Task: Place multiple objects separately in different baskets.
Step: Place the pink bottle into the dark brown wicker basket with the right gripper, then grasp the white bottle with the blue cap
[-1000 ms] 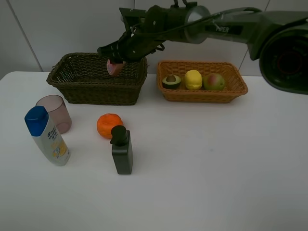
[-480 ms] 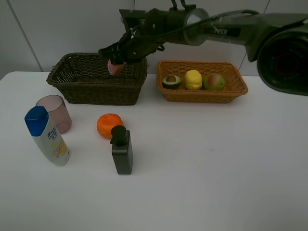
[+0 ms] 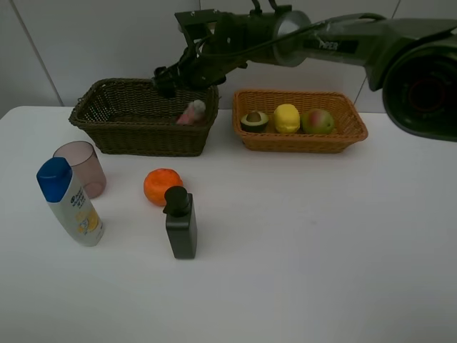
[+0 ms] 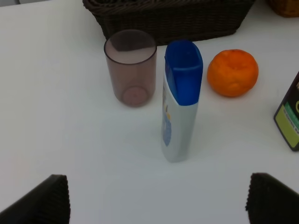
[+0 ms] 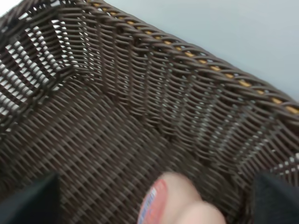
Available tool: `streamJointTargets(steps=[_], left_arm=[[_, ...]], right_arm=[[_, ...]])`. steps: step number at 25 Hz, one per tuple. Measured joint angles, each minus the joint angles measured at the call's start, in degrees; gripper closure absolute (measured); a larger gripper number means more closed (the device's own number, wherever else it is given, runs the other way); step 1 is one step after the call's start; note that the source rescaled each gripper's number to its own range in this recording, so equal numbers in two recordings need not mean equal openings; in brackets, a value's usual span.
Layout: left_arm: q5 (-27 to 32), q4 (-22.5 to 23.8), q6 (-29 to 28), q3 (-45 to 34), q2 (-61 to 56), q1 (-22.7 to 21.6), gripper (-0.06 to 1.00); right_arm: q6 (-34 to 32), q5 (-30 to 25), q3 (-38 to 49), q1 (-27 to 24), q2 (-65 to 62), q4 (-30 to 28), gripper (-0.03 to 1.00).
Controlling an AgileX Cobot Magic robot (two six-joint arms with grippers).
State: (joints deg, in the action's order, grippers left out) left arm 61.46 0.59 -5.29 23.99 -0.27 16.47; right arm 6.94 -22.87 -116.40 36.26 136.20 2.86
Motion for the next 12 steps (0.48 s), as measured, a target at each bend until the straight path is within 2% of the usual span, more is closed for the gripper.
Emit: streamJointTargets(steps=[3, 12], left_arm=[[0.0, 0.0, 0.0, 0.0, 0.0, 0.0, -0.05], [0.0, 0.0, 0.0, 0.0, 0.0, 0.0, -0.05]], right_arm=[[-0.36, 0.0, 0.0, 0.0, 0.0, -0.19, -0.01], [-0.99, -0.52, 0.0, 0.0, 0.0, -0.19, -0.03]])
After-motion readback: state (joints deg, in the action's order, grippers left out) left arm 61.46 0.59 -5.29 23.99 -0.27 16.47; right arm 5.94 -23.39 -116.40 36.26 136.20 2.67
